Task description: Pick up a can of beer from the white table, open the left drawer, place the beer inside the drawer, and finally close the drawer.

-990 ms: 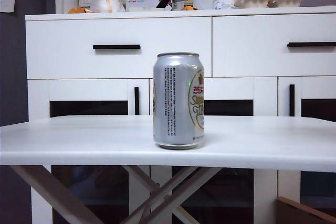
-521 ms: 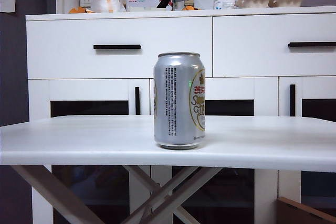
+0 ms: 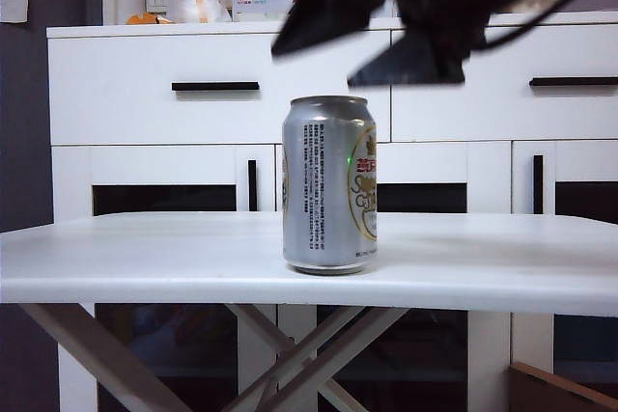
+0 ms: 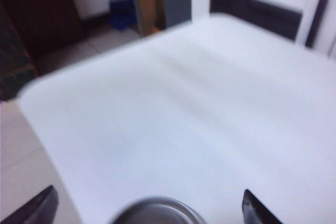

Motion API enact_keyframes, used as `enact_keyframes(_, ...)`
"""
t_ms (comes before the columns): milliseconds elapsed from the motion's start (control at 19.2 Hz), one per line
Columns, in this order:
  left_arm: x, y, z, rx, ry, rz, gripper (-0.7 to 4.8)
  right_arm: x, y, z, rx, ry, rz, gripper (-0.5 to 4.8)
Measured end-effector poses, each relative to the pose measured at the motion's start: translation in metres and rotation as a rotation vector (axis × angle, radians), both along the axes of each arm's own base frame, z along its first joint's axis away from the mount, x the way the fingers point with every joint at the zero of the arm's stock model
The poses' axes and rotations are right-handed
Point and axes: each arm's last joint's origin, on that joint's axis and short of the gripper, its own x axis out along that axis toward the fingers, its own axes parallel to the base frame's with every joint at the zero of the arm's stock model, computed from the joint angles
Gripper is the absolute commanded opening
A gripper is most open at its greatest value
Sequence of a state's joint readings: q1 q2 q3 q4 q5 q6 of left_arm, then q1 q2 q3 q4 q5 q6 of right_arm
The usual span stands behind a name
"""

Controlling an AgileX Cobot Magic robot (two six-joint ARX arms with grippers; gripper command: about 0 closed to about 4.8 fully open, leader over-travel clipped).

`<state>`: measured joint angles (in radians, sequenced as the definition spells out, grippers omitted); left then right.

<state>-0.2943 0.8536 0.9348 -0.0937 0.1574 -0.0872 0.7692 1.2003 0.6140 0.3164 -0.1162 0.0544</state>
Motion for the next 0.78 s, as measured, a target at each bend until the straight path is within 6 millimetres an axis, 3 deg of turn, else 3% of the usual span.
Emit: enact_keyframes(781, 0.000, 0.000, 0.000, 0.044, -0.021, 0.003, -0.06, 0.018, 0.017, -0.050, -0.158, 0.089, 0.013, 4.79)
